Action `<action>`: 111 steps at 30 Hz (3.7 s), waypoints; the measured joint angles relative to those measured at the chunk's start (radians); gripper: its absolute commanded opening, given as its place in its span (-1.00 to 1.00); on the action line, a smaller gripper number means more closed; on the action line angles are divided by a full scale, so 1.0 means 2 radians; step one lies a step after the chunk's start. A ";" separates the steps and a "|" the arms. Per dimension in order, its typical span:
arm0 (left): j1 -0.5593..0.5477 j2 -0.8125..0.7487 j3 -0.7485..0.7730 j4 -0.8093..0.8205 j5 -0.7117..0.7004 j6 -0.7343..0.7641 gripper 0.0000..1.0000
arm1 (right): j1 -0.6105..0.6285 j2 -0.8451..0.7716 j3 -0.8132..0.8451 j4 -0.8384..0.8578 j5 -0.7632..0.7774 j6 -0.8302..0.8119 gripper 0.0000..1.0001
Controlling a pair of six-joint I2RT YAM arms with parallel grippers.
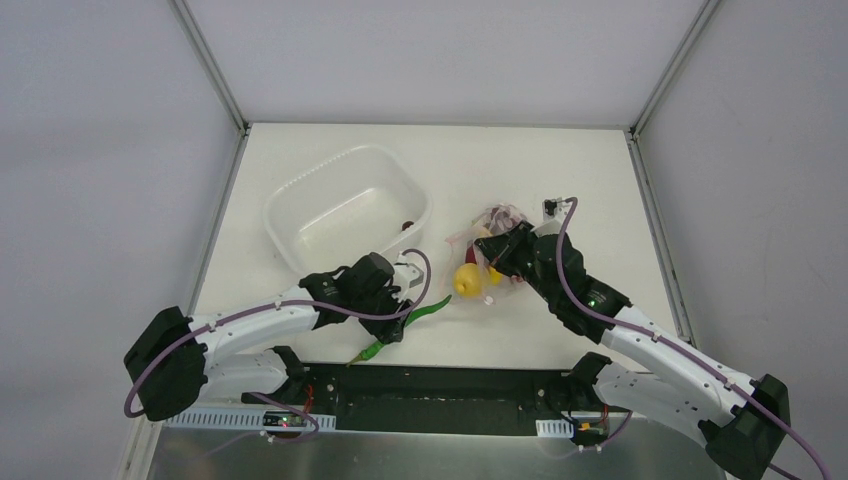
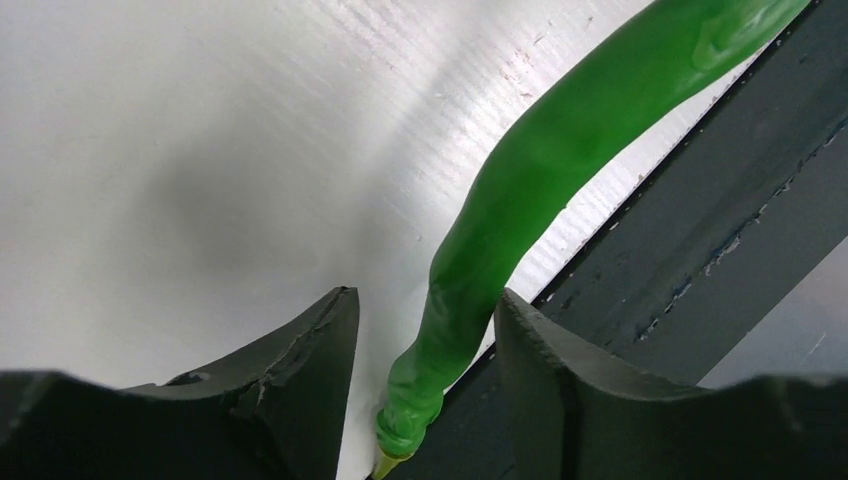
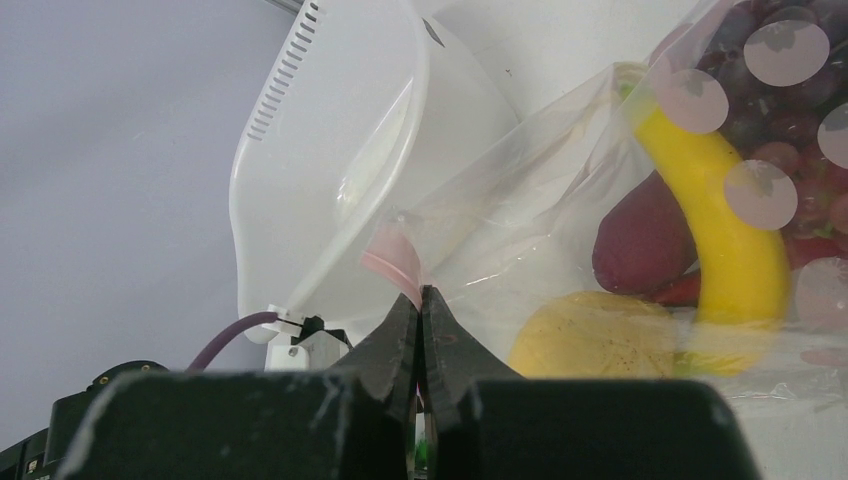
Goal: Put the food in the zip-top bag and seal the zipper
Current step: Pick up the fake vegetable at the center of the board, then place the fake vegetable in the zipper food storage bag.
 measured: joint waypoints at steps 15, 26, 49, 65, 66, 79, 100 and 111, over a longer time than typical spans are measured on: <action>-0.010 0.005 0.095 -0.065 0.063 0.020 -0.95 | -0.003 0.000 0.000 -0.005 0.000 0.000 -0.97; -0.010 0.056 0.242 -0.140 0.125 -0.013 -1.00 | -0.003 -0.009 0.000 0.000 -0.005 -0.004 -0.99; 0.008 0.237 0.367 -0.160 0.157 -0.151 -1.00 | -0.006 -0.044 -0.016 0.033 -0.072 -0.059 -1.00; 0.018 0.297 0.415 -0.160 0.101 -0.189 -0.54 | -0.006 -0.057 -0.040 0.035 -0.070 -0.035 -1.00; 0.018 0.297 0.415 -0.159 0.097 -0.191 -0.55 | -0.006 -0.057 -0.042 0.035 -0.069 -0.033 -1.00; 0.018 0.297 0.415 -0.114 0.089 -0.201 -0.23 | -0.007 0.023 -0.037 0.024 -0.065 -0.026 -1.00; 0.020 0.279 0.344 -0.059 0.053 -0.174 0.26 | -0.039 0.126 -0.022 0.018 -0.066 0.002 -1.00; -0.013 0.187 0.249 -0.041 0.063 -0.167 0.30 | -0.048 0.128 -0.022 0.018 -0.079 0.005 -1.00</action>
